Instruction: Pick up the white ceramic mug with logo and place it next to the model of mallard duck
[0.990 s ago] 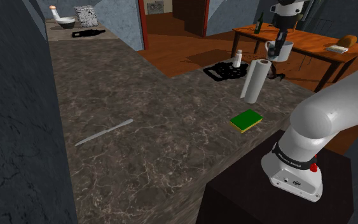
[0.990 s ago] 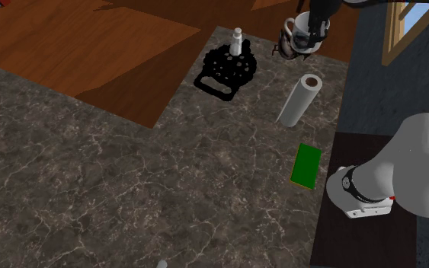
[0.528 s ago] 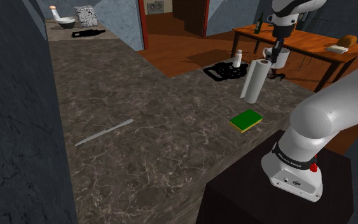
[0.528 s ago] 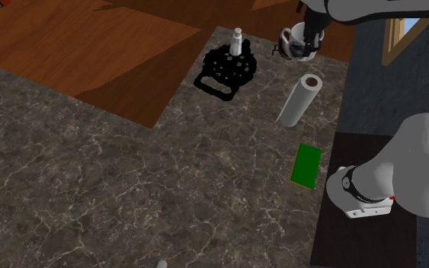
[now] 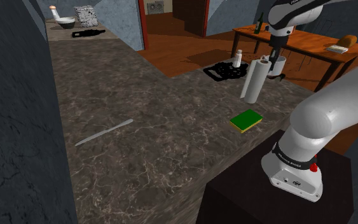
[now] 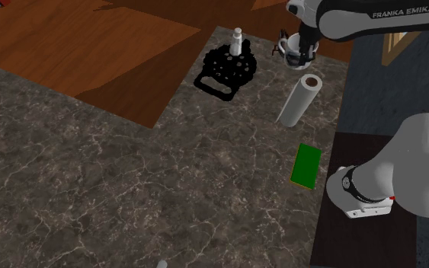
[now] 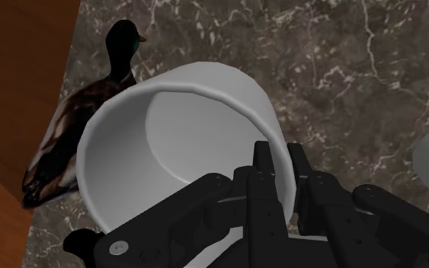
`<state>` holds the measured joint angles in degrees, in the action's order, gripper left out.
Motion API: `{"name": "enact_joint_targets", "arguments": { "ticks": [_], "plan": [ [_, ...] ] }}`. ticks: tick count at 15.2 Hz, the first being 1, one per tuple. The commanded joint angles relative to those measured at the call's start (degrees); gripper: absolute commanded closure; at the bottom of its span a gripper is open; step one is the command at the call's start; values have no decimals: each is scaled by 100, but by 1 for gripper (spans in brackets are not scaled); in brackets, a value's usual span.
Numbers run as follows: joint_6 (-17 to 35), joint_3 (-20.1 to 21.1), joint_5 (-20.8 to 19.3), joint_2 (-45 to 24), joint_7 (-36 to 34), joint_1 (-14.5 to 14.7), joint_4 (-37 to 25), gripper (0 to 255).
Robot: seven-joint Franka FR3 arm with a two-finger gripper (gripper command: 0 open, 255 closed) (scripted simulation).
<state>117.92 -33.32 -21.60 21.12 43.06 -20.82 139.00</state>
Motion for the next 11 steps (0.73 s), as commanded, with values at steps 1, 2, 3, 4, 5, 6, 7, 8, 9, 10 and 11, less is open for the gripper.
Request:
{"name": "enact_joint_targets", "arguments": {
  "ticks": [1, 2, 3, 4, 5, 6, 7, 8, 9, 10, 11],
  "plan": [
    [180, -33, -6, -73, -22, 6, 108, 255],
    [267, -54, -8, -115, -24, 8, 154, 255],
    [356, -76, -9, -160, -26, 11, 199, 255],
    [445, -98, -8, -207, -27, 13, 244, 255],
    [534, -120, -7, -255, -28, 17, 286, 255],
    [624, -142, -5, -305, -28, 21, 328, 255],
    [715, -165, -1, -358, -27, 25, 369, 255],
    [807, -187, 3, -412, -25, 29, 408, 255],
    [899, -210, 10, -469, -23, 34, 446, 255],
    [992, -232, 17, -527, -20, 40, 483, 255],
    [1085, -255, 26, -588, -15, 46, 519, 255]
  ]
}}
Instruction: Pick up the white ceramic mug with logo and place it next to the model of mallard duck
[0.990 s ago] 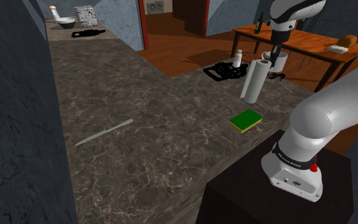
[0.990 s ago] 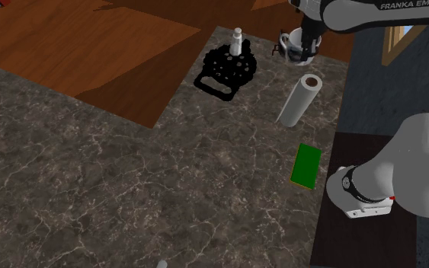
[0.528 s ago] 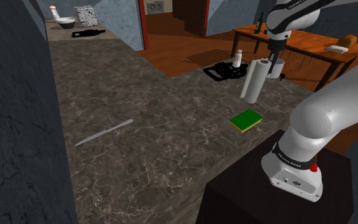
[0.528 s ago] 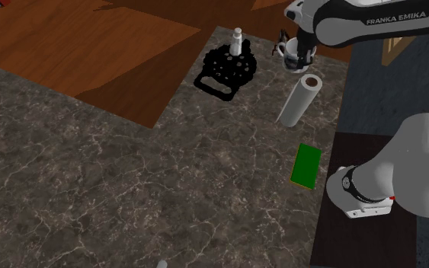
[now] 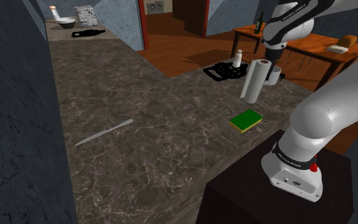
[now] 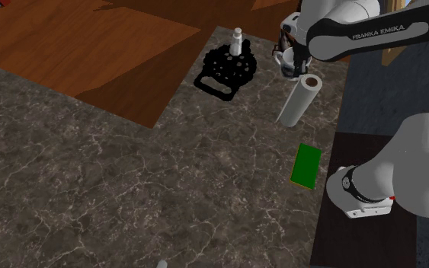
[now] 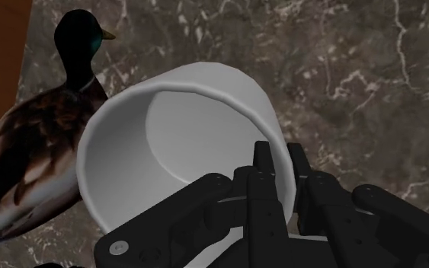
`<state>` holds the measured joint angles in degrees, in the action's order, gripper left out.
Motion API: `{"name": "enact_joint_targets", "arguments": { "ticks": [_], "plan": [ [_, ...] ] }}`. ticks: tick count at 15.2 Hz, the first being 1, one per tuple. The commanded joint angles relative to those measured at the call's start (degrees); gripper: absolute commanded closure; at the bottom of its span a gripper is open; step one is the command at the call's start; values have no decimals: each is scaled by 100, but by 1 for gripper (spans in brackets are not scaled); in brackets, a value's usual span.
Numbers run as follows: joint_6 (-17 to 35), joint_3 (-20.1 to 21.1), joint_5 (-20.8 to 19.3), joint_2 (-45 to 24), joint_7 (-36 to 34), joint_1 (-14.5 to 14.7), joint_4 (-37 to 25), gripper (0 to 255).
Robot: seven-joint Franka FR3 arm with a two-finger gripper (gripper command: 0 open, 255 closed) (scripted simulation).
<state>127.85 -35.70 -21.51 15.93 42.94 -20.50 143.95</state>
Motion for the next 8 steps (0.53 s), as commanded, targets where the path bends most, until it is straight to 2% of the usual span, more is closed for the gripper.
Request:
{"name": "enact_joint_targets", "arguments": {
  "ticks": [1, 8],
  "plan": [
    [187, -40, 29, -131, 3, 21, 59, 255],
    [233, -50, 35, -162, 6, 24, 75, 255]
  ]
}}
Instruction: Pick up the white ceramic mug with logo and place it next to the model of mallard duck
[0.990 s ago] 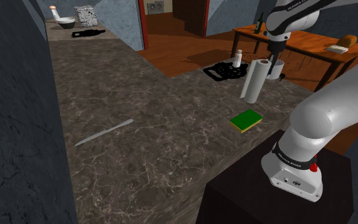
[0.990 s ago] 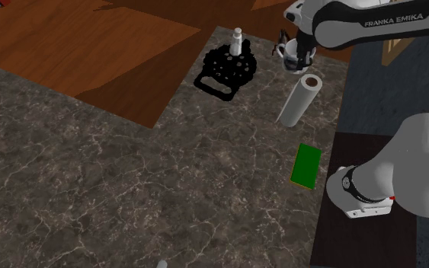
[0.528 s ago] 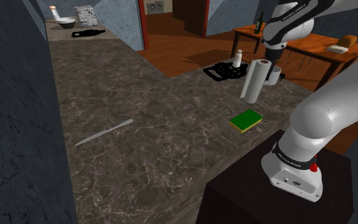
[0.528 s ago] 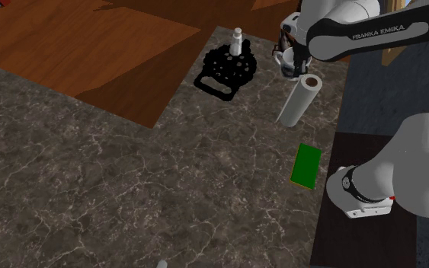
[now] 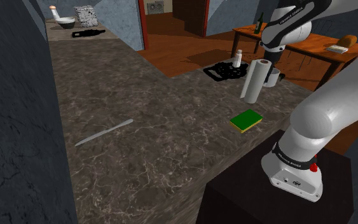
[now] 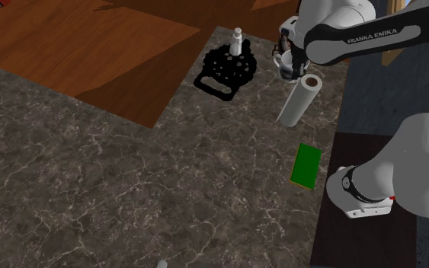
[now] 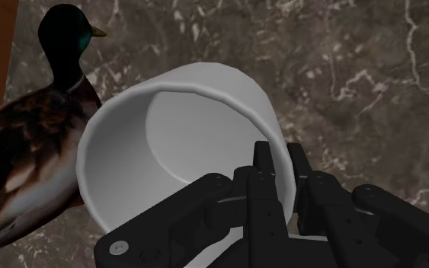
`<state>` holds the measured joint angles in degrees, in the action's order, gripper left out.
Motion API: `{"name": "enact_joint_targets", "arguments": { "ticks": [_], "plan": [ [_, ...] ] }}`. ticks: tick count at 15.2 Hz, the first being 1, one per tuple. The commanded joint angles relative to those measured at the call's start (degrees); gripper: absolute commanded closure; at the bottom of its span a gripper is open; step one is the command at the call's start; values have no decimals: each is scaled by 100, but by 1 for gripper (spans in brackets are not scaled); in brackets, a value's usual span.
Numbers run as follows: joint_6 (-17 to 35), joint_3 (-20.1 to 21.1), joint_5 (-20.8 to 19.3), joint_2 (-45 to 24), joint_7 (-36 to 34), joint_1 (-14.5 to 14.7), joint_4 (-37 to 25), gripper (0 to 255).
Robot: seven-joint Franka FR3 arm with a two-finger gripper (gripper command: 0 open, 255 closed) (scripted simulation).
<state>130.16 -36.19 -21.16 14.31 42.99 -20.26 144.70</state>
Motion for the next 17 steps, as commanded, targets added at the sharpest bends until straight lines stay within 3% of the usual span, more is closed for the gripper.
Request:
{"name": "enact_joint_targets", "arguments": {
  "ticks": [1, 2, 7, 11, 17],
  "plan": [
    [2, 0, 0, 0, 0, 0, 0, 255],
    [2, -1, 0, 0, 1, 0, 0, 0],
    [2, 0, 0, 0, 0, 0, 0, 0],
    [-864, 245, -21, 491, -82, 4, -380, 0],
    [-864, 246, -20, 491, -81, 2, -380, 0]
  ]
}}
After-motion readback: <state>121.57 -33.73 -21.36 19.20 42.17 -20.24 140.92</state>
